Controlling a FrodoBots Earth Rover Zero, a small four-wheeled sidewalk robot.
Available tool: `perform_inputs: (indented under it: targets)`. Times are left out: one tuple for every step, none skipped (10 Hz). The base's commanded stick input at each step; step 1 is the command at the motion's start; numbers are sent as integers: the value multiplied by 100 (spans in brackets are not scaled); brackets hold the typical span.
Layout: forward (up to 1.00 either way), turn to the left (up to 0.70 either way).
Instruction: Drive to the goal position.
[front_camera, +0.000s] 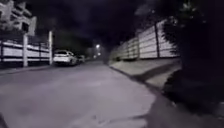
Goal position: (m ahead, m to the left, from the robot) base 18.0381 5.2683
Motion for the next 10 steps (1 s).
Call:
perform_inputs:
  targets:
    - [50,24]
    - [50,50]
    - [50,50]
    - [50,33]
    - [50,8]
    - [50,0]
    - [50,0]
    - [50,0]
    - [50,0]
    - [50,0]
